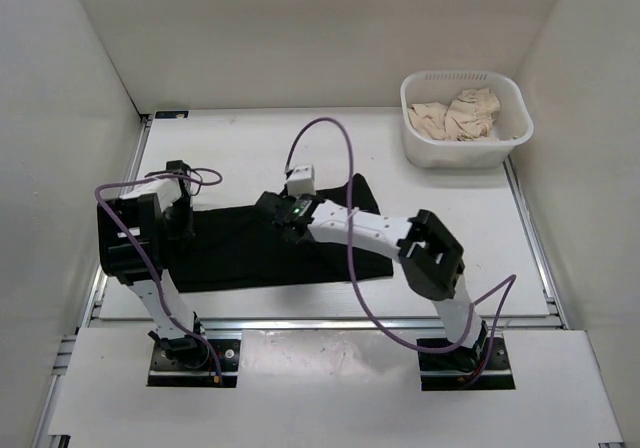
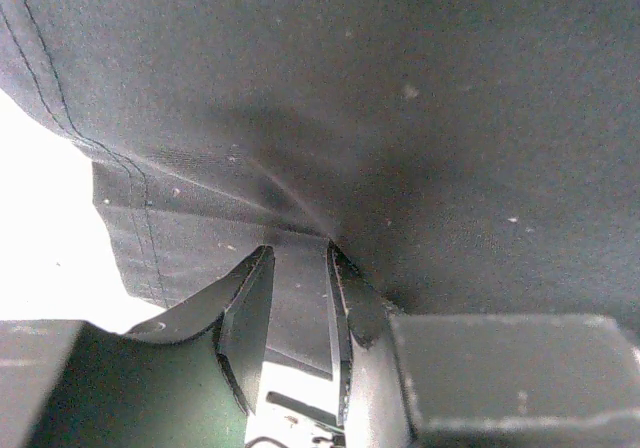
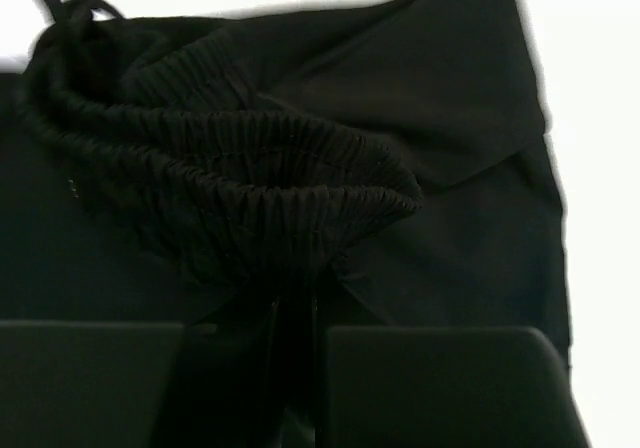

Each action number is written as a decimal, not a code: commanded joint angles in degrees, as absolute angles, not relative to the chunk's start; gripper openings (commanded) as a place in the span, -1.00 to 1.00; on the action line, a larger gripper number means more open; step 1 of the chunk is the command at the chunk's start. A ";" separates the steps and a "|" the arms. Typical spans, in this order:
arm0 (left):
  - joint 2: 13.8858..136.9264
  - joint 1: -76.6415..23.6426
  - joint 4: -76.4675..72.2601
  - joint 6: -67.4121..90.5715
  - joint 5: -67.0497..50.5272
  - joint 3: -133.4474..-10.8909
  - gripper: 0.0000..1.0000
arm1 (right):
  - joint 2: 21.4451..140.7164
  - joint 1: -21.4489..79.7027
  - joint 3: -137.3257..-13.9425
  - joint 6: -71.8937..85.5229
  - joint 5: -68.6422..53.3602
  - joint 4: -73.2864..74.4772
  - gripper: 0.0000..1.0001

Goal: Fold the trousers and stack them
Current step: Fold the trousers

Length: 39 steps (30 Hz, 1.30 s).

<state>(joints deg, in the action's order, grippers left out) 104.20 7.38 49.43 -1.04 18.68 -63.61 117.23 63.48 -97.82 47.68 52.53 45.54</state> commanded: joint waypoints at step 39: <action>104.41 7.38 51.42 0.00 17.58 -66.36 0.04 | 116.19 64.24 -98.52 0.97 12.57 28.47 0.03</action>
